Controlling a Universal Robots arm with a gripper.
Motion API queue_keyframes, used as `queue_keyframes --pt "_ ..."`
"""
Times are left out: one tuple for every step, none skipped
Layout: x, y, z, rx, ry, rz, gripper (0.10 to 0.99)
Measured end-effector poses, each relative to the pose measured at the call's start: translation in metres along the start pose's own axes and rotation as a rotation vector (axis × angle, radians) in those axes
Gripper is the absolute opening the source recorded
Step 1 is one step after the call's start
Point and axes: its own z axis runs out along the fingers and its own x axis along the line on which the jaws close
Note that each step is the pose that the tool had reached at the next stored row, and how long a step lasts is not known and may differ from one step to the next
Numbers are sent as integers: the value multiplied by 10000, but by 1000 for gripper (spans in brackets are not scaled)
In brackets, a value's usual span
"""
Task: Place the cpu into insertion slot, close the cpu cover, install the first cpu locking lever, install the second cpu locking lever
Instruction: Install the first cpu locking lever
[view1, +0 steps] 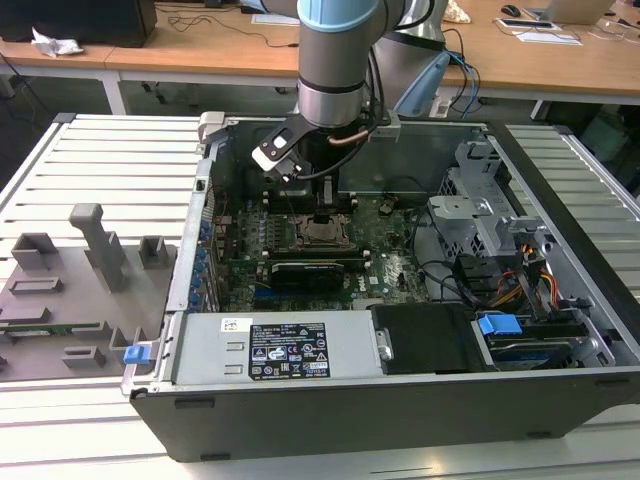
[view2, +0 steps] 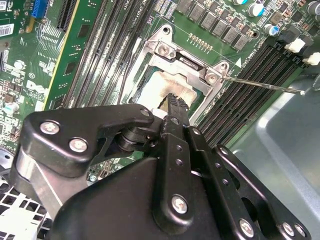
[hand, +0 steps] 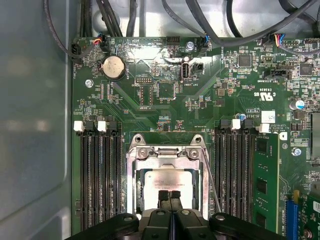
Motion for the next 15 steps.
queue_keyframes --pt "0 0 -2 0 0 0 106" --pt "0 0 -6 0 0 0 106" --pt "0 0 -8 0 1 0 106" --pt "0 0 -10 0 1 0 106" --pt "0 0 -13 0 1 0 106" --pt "0 0 -15 0 1 0 106" --pt "0 0 -17 0 0 0 106" --pt "0 0 -19 0 1 0 106" --pt "0 0 -21 0 0 0 106" --pt "0 0 -24 1 -1 0 106" --pt "0 0 -29 1 0 0 106" --pt "0 1 -35 -1 1 0 106" --pt "0 1 -39 0 1 0 106" --pt "0 1 -44 0 1 0 106" --pt "0 1 -46 0 0 0 106"
